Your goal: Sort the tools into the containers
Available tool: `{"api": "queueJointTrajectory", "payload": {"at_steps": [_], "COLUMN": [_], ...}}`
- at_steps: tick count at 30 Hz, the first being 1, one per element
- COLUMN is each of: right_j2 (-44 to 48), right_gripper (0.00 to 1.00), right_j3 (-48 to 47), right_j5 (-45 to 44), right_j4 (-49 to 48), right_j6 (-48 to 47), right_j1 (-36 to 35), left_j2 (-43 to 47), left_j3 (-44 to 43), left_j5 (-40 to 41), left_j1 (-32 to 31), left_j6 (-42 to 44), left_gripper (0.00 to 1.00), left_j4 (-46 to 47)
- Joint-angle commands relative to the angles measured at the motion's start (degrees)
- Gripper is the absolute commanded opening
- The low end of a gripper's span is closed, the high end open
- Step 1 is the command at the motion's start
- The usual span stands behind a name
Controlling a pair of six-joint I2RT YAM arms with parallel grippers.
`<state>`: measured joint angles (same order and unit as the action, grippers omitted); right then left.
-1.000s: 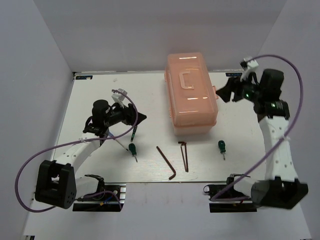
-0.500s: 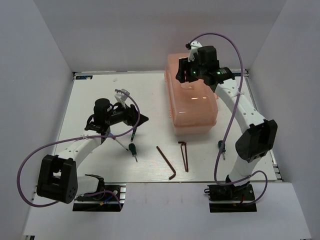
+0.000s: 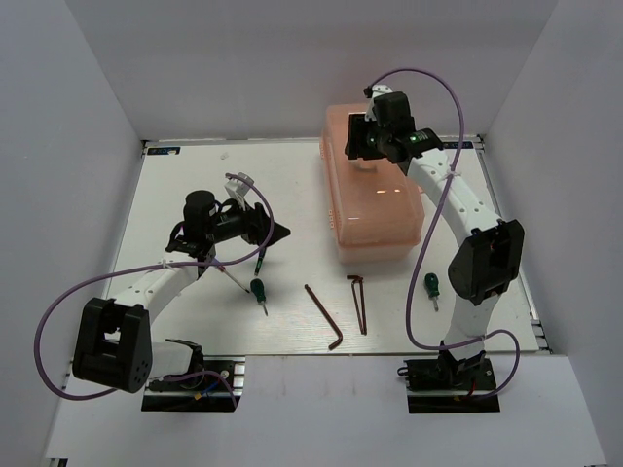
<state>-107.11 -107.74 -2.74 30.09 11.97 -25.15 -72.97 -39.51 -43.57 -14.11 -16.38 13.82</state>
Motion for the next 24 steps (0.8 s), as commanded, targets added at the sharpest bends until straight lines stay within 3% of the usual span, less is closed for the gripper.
{"api": "queueJointTrajectory", "payload": {"at_steps": [1, 6, 15, 24], "right_j2": [-0.64, -0.21, -1.52, -1.96], "right_gripper": [0.60, 0.60, 0.59, 0.50], "right_j3": [0.87, 2.89, 4.82, 7.72], "right_j5": [2.13, 6.43, 5.11, 23.13], "right_j4": [-0.99, -1.61, -1.26, -6.08], "right_j6": [3.58, 6.84, 11.41, 18.18], "right_j1": [0.36, 1.06, 2.73, 5.81], "left_j2": [1.07, 1.07, 1.07, 1.07], "left_j3": [-1.98, -1.45, -1.45, -0.92], "left_j5": [-1.87, -1.87, -2.39, -3.54], "left_j1": [-0.31, -0.31, -0.31, -0.31], "left_j6": [-0.14, -0.14, -0.67, -1.72], "left_gripper": [0.89, 0.89, 0.91, 0.91], "left_j4": [1.12, 1.64, 2.78, 3.84]}}
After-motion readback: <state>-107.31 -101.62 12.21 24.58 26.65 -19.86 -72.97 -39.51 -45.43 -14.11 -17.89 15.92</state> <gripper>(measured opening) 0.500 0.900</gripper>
